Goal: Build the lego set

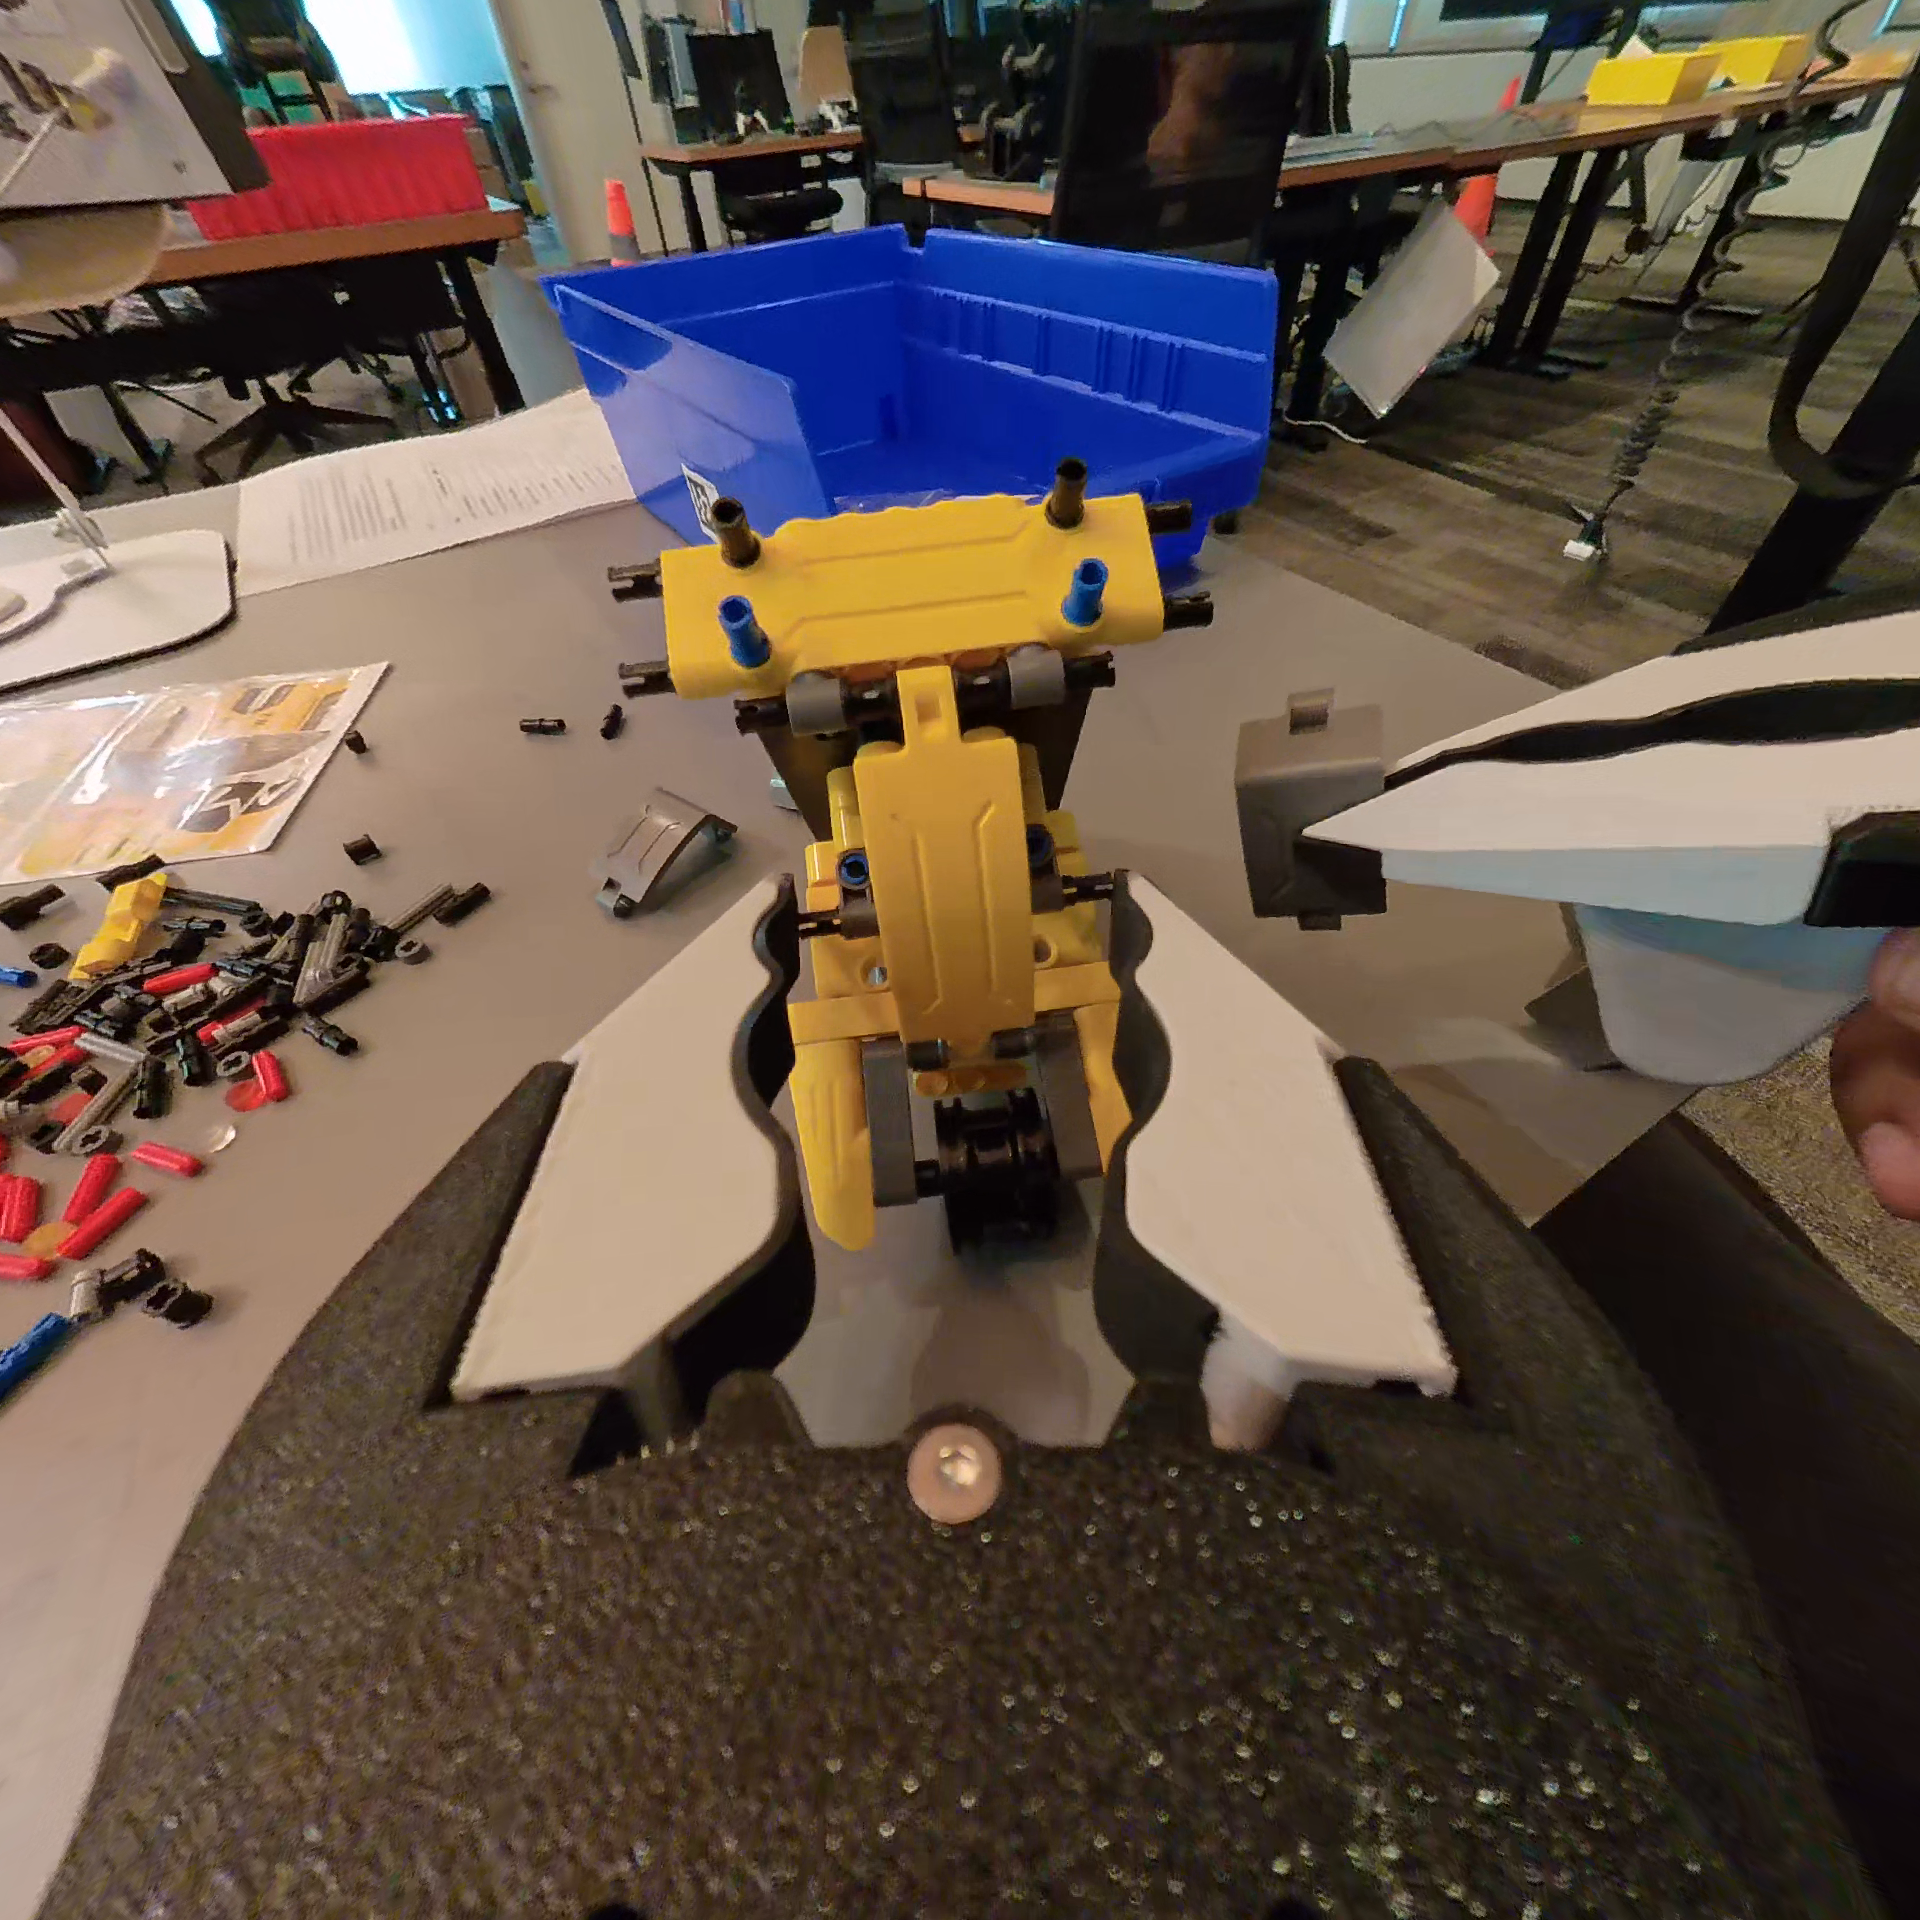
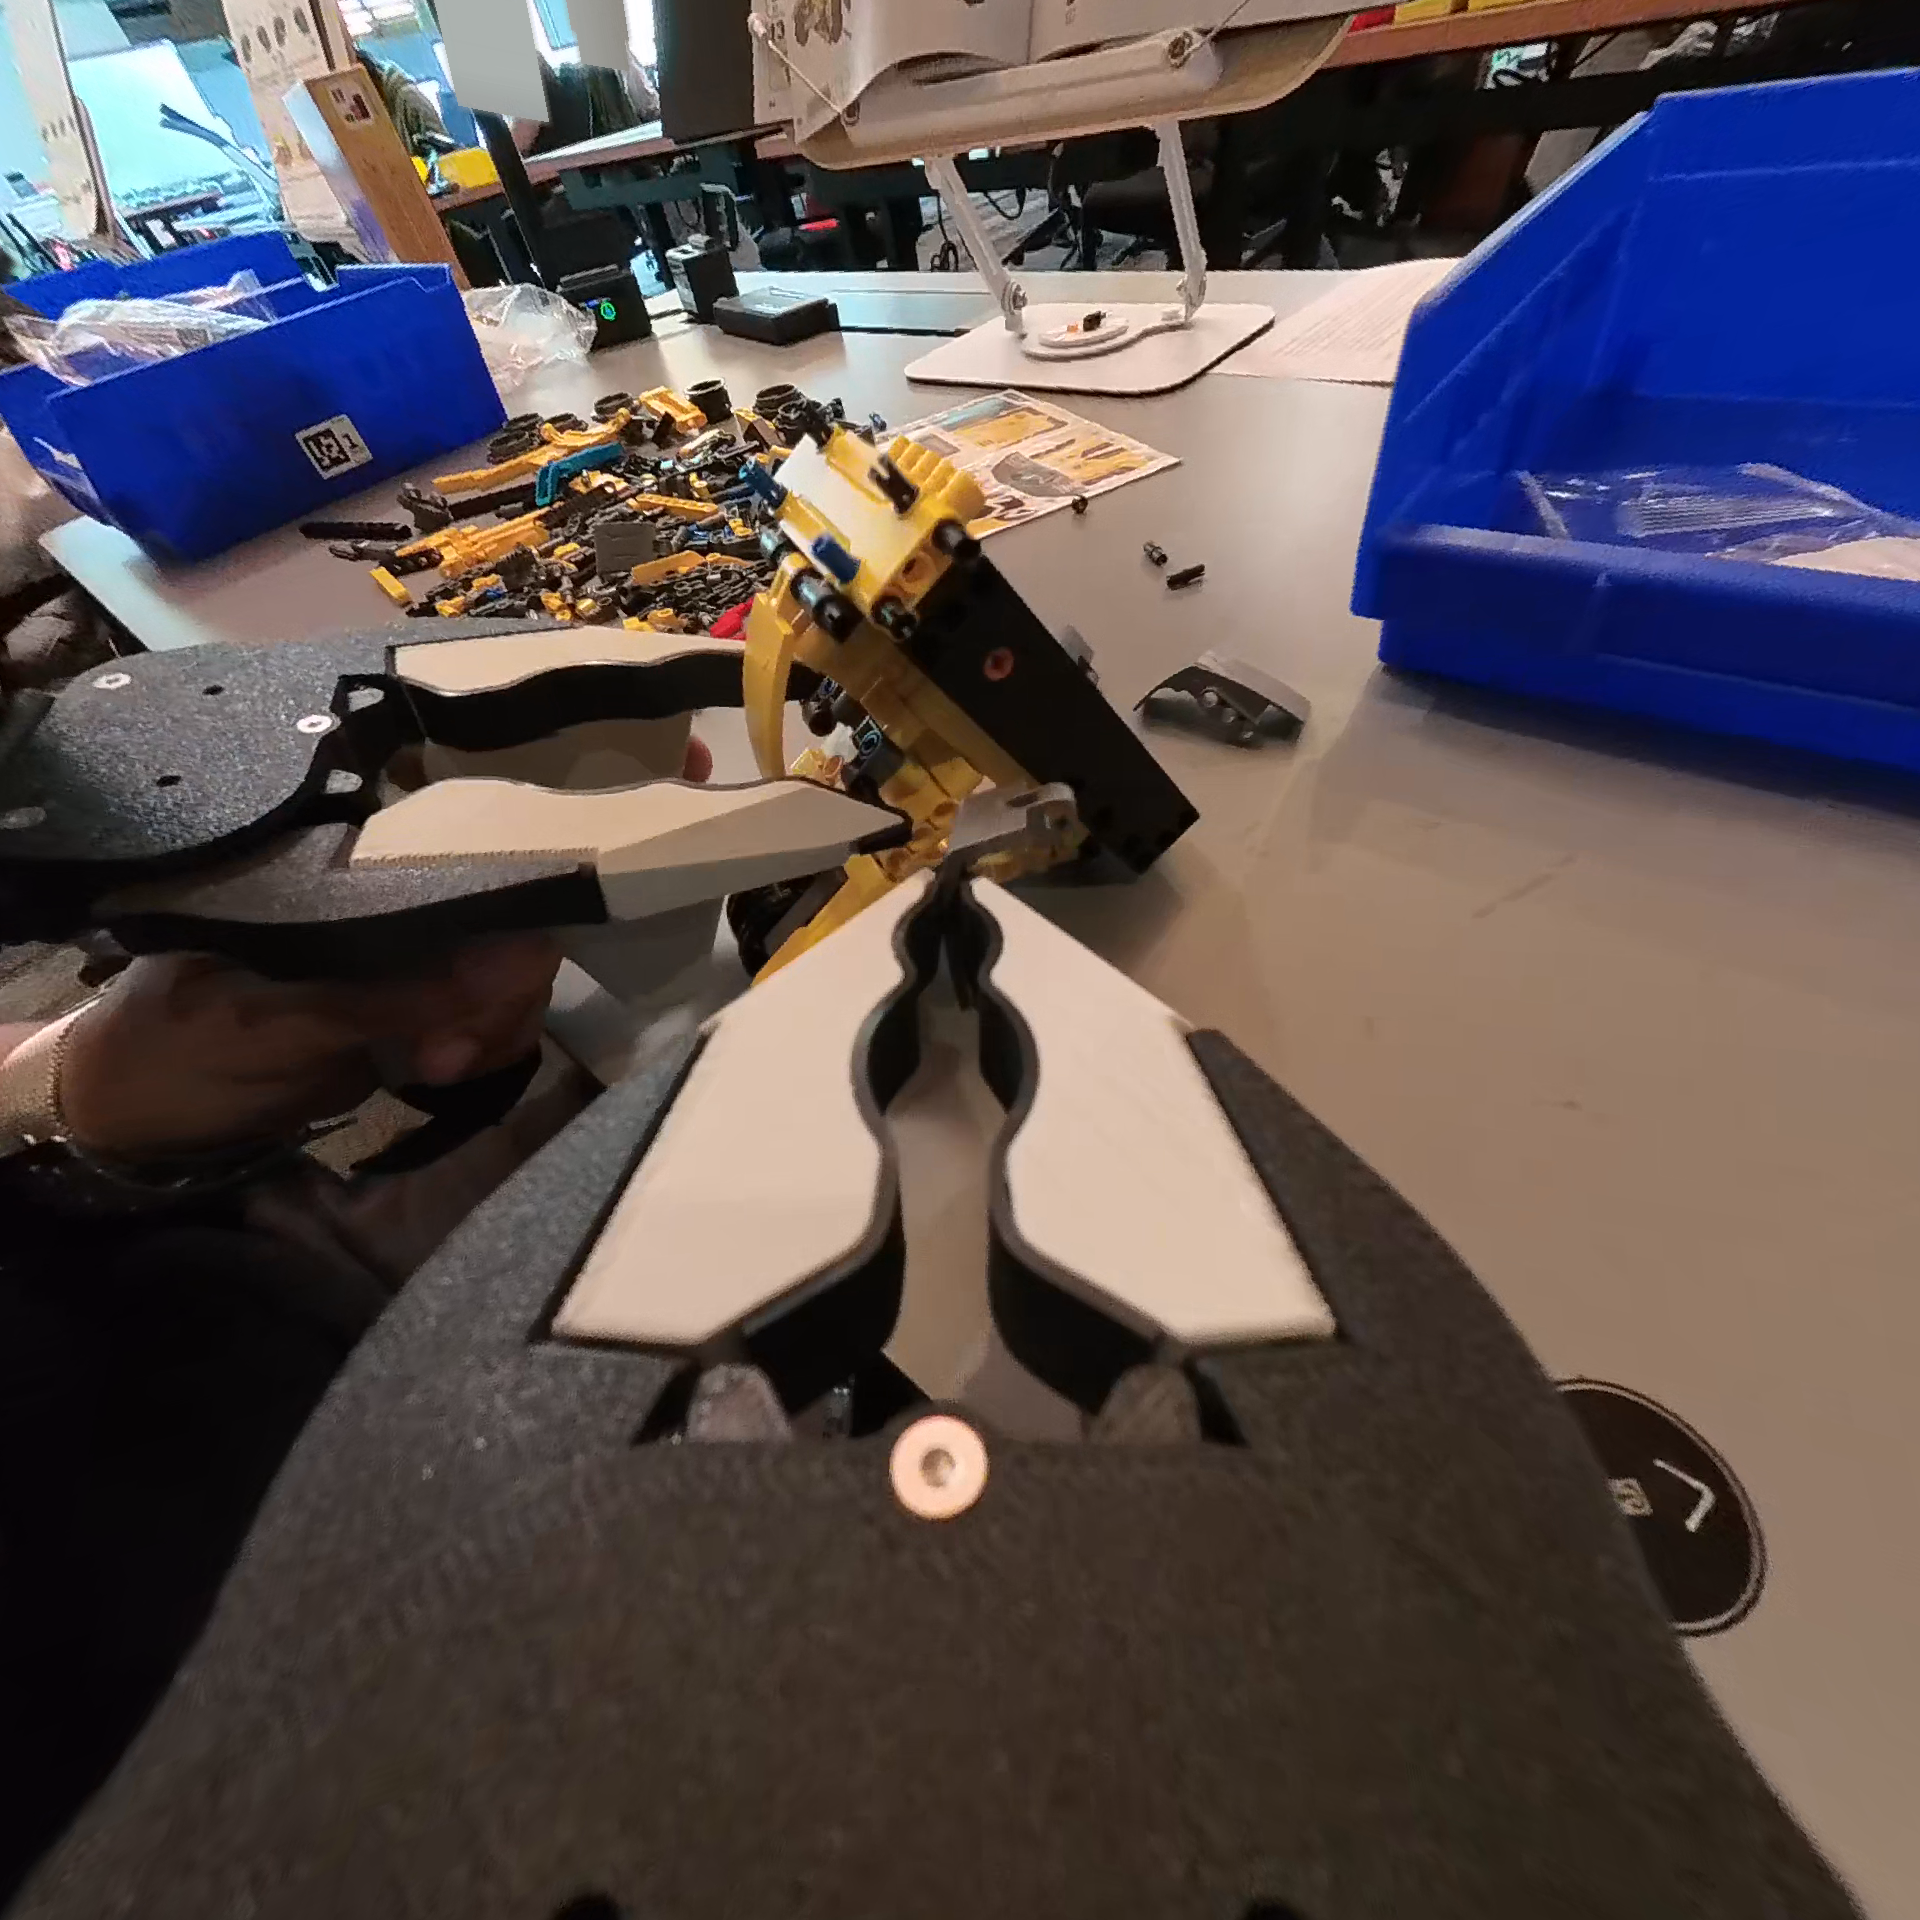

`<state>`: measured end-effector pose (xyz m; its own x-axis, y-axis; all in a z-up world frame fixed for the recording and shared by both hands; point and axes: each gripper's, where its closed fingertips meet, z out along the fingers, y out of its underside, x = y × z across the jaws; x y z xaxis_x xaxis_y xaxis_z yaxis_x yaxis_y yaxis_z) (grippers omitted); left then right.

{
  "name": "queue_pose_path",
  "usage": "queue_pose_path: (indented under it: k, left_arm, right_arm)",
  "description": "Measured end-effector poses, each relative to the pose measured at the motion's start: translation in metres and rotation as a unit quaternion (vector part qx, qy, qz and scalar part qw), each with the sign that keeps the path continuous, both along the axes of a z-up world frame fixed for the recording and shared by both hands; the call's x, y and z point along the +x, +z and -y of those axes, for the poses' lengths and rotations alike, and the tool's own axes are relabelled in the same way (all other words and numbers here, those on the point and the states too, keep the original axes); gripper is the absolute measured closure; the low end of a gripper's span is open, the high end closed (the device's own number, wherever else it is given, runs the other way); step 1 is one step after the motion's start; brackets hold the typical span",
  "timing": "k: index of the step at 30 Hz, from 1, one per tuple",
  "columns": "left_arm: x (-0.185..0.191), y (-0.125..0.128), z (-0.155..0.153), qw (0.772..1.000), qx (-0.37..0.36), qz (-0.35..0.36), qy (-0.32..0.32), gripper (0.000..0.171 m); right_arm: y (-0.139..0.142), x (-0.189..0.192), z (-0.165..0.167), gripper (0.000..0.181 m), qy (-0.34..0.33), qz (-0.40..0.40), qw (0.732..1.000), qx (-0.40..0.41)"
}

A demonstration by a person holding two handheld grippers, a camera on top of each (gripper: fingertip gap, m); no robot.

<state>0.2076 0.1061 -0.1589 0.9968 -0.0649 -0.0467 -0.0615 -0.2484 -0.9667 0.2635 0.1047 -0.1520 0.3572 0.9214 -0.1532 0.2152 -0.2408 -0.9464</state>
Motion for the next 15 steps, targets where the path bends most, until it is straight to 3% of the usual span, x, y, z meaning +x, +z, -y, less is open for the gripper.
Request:
queue_pose_path:
  k: [15]
  left_arm:
    - [0.0022,0.0006,0.0018,1.000,0.004,-0.010,-0.020,0.115]
  right_arm:
    - [0.0060,-0.0028,0.0041,0.180,0.011,-0.018,1.000,-0.003]
